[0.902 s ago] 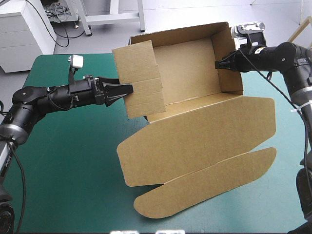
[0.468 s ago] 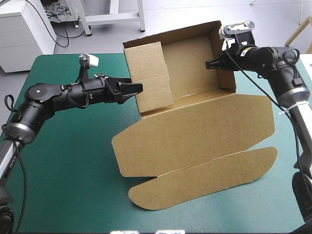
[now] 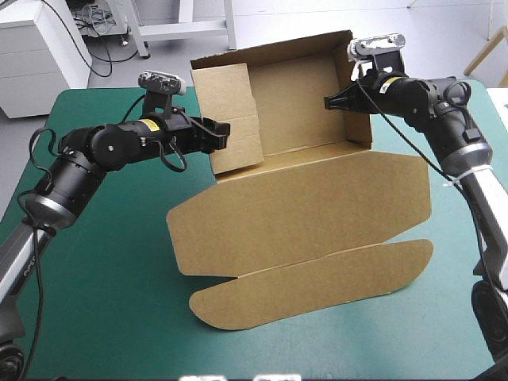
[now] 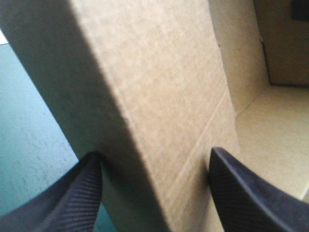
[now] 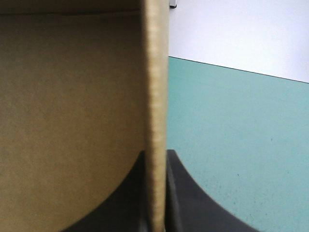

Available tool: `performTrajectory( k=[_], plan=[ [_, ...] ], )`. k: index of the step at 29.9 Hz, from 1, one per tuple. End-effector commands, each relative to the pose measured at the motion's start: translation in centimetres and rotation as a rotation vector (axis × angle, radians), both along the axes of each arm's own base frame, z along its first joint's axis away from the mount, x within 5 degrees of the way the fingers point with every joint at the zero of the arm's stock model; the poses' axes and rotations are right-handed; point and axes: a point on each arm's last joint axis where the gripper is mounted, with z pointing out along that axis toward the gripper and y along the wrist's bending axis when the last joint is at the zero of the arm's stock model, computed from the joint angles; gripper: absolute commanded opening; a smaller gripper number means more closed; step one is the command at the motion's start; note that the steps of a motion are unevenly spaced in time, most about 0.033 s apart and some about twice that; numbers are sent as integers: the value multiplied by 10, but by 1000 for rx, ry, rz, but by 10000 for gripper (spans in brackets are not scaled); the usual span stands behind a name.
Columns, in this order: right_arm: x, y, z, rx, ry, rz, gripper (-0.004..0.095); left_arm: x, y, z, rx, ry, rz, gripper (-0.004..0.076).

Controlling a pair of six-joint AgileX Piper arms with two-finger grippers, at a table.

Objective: Fold the box

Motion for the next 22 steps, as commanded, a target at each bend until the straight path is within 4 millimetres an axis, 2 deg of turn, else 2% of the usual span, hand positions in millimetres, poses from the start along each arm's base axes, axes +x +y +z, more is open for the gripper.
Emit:
performTrajectory(
  k=[1, 4, 10, 15, 18, 22],
  plan=[
    [-14, 1, 37, 118, -146, -16, -4, -5, -7, 37, -77, -135, 96, 426],
    [-14, 4, 38, 132, -156, -16, -4, -5, -19, 38, -78, -125, 136, 426],
    [-15, 8, 38, 135, -159, -6, -4, -3, -43, 30, 50, -127, 214, 419],
    [-15, 8, 39, 159, -153, -12, -4, -6, -58, 31, 37, -189, 301, 400],
    [-16, 8, 40, 165, -155, -11, -4, -8, -64, 32, 14, -215, 335, 285],
    [-18, 9, 42, 186, -157, -4, -4, -6, -69, 27, 8, -203, 333, 87]
  ],
)
